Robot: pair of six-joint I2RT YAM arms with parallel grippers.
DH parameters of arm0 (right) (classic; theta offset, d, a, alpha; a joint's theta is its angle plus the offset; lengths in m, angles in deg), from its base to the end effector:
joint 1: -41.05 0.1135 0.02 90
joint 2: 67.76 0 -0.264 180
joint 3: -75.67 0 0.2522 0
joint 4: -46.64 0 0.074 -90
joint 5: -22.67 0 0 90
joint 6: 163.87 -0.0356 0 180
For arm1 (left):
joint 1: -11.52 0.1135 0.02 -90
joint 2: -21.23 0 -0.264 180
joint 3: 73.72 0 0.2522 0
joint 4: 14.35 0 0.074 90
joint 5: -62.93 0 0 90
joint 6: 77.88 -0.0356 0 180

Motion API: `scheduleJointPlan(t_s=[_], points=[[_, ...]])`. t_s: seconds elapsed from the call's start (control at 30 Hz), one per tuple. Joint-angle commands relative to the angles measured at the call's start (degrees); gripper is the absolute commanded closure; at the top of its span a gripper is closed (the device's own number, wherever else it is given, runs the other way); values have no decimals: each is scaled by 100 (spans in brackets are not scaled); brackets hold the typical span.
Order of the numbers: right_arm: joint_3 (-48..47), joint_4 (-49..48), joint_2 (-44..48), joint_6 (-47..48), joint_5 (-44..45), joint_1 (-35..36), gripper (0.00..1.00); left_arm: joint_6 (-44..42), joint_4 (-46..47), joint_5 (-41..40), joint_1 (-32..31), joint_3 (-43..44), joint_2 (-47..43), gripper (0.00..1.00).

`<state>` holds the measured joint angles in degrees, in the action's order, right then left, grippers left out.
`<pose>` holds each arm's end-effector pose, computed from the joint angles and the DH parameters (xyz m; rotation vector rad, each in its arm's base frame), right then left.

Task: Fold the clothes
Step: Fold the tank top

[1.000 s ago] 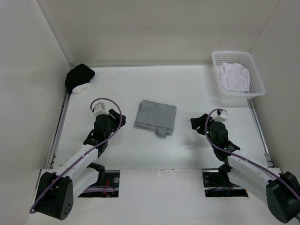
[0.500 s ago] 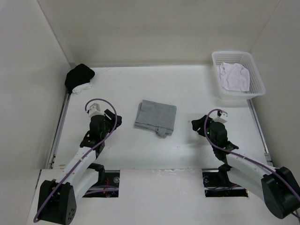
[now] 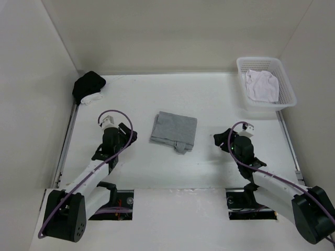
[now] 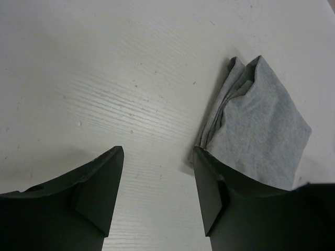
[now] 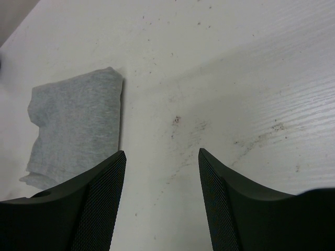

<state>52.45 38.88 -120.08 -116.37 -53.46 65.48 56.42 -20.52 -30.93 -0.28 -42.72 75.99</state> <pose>0.1675 0.0667 0.1603 0.4695 1.9137 0.5402 0.1898 -0.0372 0.1729 -0.6372 2.0374 -0.5168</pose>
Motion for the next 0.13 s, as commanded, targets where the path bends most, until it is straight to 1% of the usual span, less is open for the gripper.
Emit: scheduleJointPlan(t_s=[0.0,0.03,0.1], points=[[-180,-353,-33,-57,-33,-13,38,-114,470,78,-73,210,78,47],[-180,-353,-42,-57,-33,-13,38,-114,488,69,-117,228,148,47],[-180,-353,-42,-65,-33,-21,38,-149,497,61,-187,298,306,44]])
